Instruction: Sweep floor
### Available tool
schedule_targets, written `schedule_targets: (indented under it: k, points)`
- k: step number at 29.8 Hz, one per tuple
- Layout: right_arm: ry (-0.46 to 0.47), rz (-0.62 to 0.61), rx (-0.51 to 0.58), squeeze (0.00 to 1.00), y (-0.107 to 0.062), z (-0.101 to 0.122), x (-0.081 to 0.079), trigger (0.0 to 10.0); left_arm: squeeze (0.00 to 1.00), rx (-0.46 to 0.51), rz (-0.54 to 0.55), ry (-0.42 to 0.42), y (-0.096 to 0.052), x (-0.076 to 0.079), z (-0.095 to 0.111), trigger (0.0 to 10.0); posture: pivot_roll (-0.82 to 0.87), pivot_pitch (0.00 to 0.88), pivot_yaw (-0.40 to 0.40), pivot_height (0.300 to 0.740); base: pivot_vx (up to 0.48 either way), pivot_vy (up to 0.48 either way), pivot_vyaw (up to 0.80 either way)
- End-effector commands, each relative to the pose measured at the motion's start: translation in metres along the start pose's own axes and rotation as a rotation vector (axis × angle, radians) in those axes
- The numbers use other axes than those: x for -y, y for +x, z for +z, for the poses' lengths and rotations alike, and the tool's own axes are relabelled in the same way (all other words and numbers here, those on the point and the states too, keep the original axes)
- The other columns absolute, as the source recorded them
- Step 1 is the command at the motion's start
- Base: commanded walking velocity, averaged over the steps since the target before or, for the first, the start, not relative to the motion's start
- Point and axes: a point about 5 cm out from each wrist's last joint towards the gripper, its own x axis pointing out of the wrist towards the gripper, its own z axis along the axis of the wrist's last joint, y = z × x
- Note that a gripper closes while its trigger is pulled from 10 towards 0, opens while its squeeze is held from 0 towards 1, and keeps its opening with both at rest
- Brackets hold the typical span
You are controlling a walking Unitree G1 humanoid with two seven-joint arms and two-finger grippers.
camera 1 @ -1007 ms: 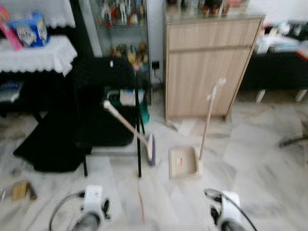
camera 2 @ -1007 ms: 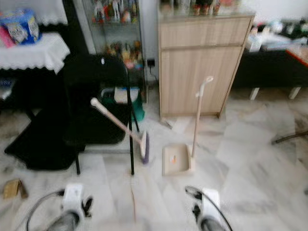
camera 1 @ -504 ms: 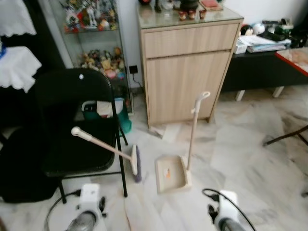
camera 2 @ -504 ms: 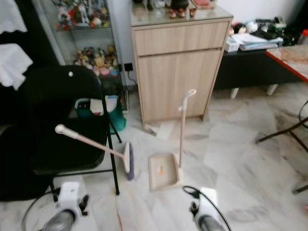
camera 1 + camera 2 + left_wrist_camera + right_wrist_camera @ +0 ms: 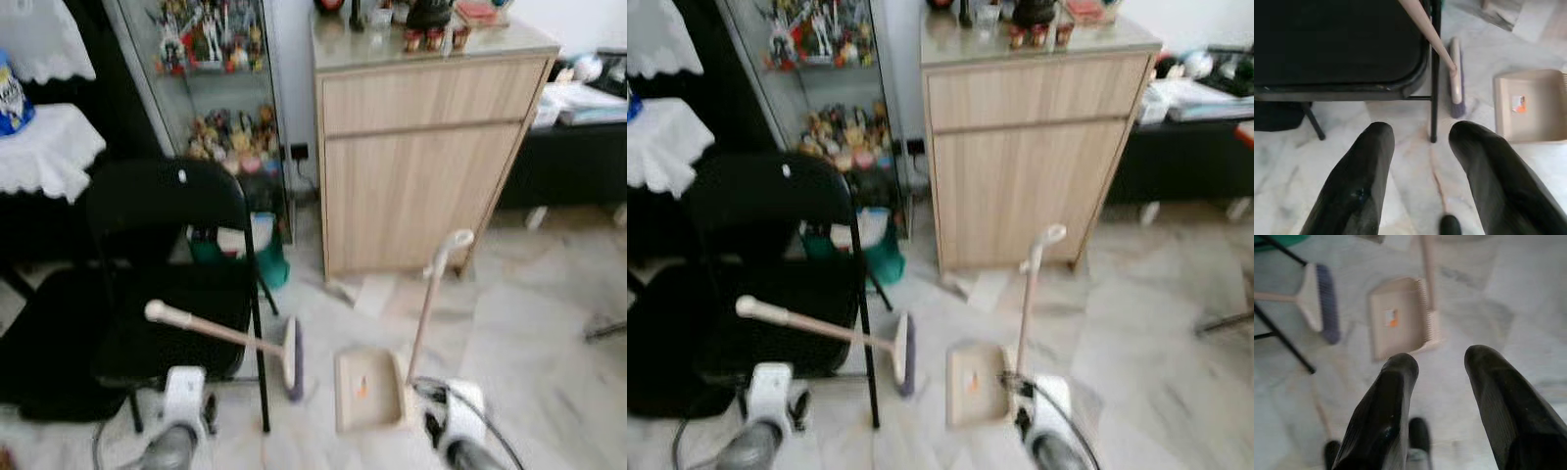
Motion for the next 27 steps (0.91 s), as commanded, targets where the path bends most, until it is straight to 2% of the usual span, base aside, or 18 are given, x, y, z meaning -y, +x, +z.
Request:
schedule_targets:
  k: [1, 7, 9, 15, 19, 23, 27]
  points:
    - [0.015, 0.021, -0.015, 0.00, 0.000, -0.005, -0.010, 10.0, 1.00, -0.036, 0.051, -0.033, -0.005, -0.014, -0.011, 10.0, -0.06, 0.000, 0.038, 0.740, 0.000, 0.000, 0.00]
    - [0.016, 0.020, -0.016, 0.00, 0.000, -0.005, -0.010, 10.0, 1.00, -0.004, 0.075, -0.087, -0.003, -0.020, -0.004, 10.0, -0.06, 0.000, 0.040, 0.740, 0.000, 0.000, 0.00]
    - [0.015, 0.020, -0.017, 0.00, 0.000, -0.005, -0.010, 10.0, 1.00, 0.036, 0.096, -0.155, 0.000, -0.024, 0.006, 10.0, -0.06, 0.000, 0.040, 0.740, 0.000, 0.000, 0.00]
    - [0.016, 0.017, -0.017, 0.00, 0.000, -0.005, -0.009, 10.0, 1.00, 0.098, 0.089, -0.221, 0.004, -0.026, 0.021, 10.0, -0.06, 0.000, 0.040, 0.740, 0.000, 0.000, 0.00]
    - [0.016, 0.017, -0.015, 0.00, -0.001, -0.005, -0.008, 10.0, 1.00, 0.138, 0.074, -0.237, 0.005, -0.025, 0.029, 10.0, -0.07, 0.000, 0.039, 0.740, 0.000, 0.000, 0.00]
    - [0.014, 0.017, -0.016, 0.00, -0.001, -0.005, -0.008, 10.0, 1.00, 0.168, 0.040, -0.213, 0.005, -0.023, 0.032, 10.0, -0.07, 0.000, 0.038, 0.740, 0.000, 0.000, 0.00]
    - [0.013, 0.016, -0.015, 0.00, -0.001, -0.006, -0.007, 10.0, 1.00, 0.199, 0.034, -0.230, 0.004, -0.027, 0.034, 10.0, -0.07, 0.000, 0.037, 0.740, 0.000, 0.000, 0.00]
